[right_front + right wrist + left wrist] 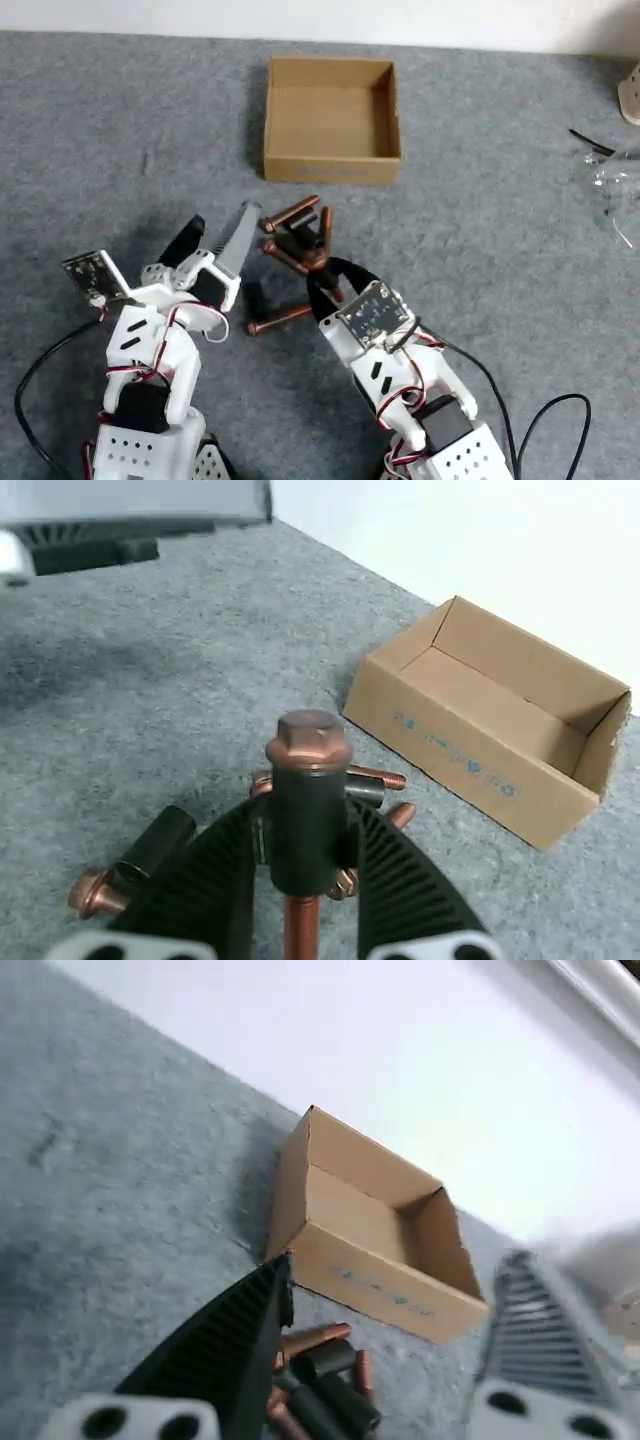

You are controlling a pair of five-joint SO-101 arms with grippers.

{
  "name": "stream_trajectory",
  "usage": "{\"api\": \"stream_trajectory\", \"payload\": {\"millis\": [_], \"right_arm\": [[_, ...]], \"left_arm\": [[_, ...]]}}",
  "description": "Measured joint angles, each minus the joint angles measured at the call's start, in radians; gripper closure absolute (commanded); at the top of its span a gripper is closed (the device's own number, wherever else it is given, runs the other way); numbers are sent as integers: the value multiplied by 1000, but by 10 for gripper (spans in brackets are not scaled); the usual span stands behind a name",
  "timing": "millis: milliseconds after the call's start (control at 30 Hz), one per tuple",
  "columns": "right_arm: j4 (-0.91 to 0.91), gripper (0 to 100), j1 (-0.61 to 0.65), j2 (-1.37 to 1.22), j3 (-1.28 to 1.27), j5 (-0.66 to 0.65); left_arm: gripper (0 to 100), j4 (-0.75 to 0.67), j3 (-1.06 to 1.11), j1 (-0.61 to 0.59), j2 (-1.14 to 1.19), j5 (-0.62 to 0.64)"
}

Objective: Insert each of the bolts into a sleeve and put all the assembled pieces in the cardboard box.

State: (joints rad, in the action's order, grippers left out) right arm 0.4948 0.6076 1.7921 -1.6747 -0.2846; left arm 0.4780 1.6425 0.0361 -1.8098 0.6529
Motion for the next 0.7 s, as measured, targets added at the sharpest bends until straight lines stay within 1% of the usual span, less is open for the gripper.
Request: {"api": "stream_trajectory", "payload": {"millis": [33, 67, 133, 200, 300, 400, 567, 633, 700], "right_arm": [[0, 995, -14, 0, 0, 0], [0, 995, -25, 0, 0, 0], [0, 995, -38, 0, 0, 0], [0, 995, -43, 0, 0, 0], [0, 995, -54, 0, 0, 0], [0, 995, -75, 0, 0, 0], [0, 995, -94, 0, 0, 0], [0, 995, -114, 0, 0, 0], [0, 995, -129, 0, 0, 0]], "left_arm": [[968, 0, 0, 0, 0, -37], [1000, 0, 0, 0, 0, -74], [970, 0, 0, 0, 0, -140], [994, 0, 0, -15, 0, -210], [994, 0, 0, -64, 0, -284], [994, 0, 0, -107, 0, -307], [993, 8, 0, -110, 0, -330], [993, 48, 0, -112, 0, -405], [993, 94, 0, -112, 0, -532]]}}
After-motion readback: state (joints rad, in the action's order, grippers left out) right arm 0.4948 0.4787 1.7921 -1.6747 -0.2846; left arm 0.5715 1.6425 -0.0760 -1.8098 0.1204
